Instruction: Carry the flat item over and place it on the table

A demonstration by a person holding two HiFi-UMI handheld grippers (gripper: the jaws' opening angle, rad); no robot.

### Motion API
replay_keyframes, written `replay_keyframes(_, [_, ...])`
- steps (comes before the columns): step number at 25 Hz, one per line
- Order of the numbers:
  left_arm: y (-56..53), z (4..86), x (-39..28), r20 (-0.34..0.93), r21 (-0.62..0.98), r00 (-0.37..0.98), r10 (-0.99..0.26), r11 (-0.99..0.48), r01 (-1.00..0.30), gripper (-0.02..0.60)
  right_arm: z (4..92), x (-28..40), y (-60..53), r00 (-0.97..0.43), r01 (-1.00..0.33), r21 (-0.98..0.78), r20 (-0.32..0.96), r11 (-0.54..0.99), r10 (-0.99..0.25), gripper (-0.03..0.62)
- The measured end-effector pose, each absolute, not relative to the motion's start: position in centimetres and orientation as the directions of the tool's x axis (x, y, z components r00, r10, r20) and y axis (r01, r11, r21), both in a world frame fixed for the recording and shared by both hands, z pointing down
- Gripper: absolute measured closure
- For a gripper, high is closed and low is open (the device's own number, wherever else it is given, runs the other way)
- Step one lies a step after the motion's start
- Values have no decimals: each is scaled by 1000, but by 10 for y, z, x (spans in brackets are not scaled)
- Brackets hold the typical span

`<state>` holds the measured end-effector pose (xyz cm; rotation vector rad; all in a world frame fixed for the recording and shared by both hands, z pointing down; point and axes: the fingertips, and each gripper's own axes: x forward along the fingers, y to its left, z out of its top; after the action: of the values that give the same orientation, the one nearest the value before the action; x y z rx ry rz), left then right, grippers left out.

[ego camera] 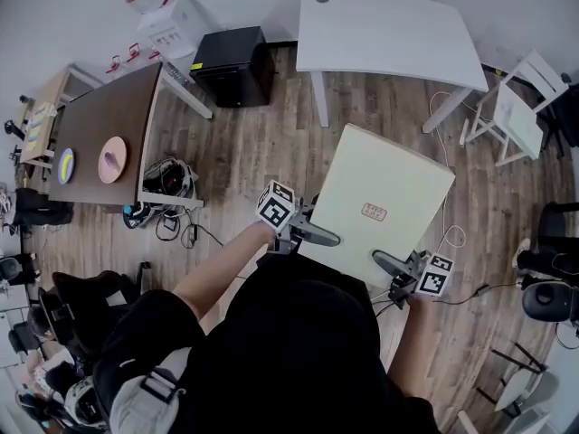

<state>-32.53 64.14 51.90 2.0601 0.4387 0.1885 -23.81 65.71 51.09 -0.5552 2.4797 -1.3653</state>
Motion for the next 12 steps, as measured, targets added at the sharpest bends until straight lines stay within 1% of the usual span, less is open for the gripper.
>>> replay_keyframes(3, [612, 523, -299, -65, 872, 915, 399, -424, 246, 272, 515, -214, 630, -880, -222, -856, -30, 467, -475, 298])
replay_keyframes(8, [550, 531, -277, -77, 872, 891, 448, -404, 278, 272, 522, -191, 572, -853, -263, -864, 1, 429, -522, 298])
replay_keyframes(12, [491, 534, -257, -101, 881, 880, 464, -368, 295, 272, 525, -172, 515, -841, -282, -876, 29, 392, -540, 298])
